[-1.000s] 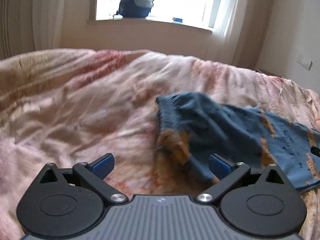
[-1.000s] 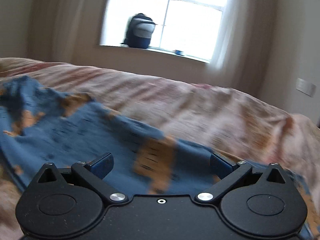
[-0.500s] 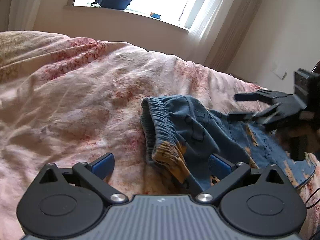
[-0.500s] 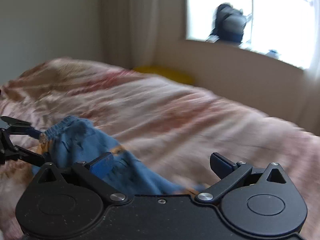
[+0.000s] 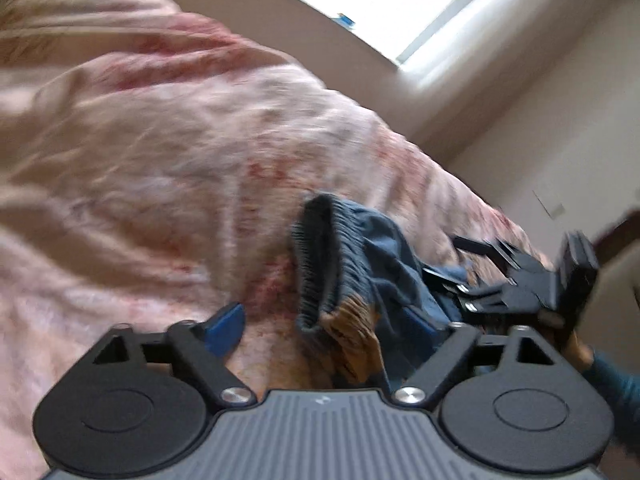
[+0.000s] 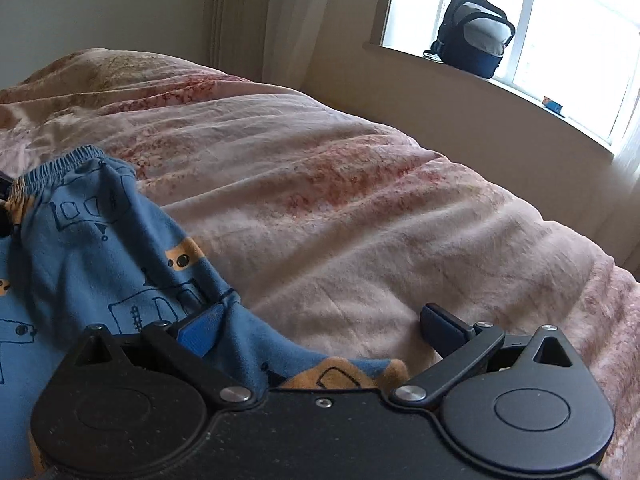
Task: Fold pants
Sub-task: 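Grasp the elastic waistband edge with the left gripper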
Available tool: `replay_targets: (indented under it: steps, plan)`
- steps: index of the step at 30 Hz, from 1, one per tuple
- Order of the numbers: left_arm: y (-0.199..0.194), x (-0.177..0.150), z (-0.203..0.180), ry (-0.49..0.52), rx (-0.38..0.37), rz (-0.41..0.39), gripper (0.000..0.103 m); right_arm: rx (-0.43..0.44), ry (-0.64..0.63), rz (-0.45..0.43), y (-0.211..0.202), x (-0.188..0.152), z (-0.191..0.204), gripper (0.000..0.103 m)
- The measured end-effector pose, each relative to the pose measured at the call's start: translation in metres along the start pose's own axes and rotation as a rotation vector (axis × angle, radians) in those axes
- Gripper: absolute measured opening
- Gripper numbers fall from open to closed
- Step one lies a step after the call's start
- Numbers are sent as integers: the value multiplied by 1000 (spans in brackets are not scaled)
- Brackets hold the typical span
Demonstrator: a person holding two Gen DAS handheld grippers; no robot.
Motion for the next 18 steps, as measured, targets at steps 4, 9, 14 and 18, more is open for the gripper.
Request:
replay_targets:
  steps: [4, 9, 14, 18]
  plan:
    - [3, 0, -11, 77, 97, 20, 47, -119, 2, -56, -22, 4, 8, 102]
    - [3, -2, -25, 101, 158, -3, 20, -175, -118, -166, -60, -11, 40, 102]
    - [-6, -6, -34, 128, 254, -18, 18, -311, -185, -77, -43, -25, 18, 102]
    - [-9, -8, -31, 109, 267, -11, 18, -436, 30, -19, -49, -38, -51, 102]
Point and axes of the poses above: each gripper's, at about its wrist camera, not at the fingertips, and y roughly the way its jaws point, z to its left, x to its top, the point moved 7 cm from there along y, roughly the way its jaws point, and after that the axes turned 4 degrees about z, right-handed, at the moved point
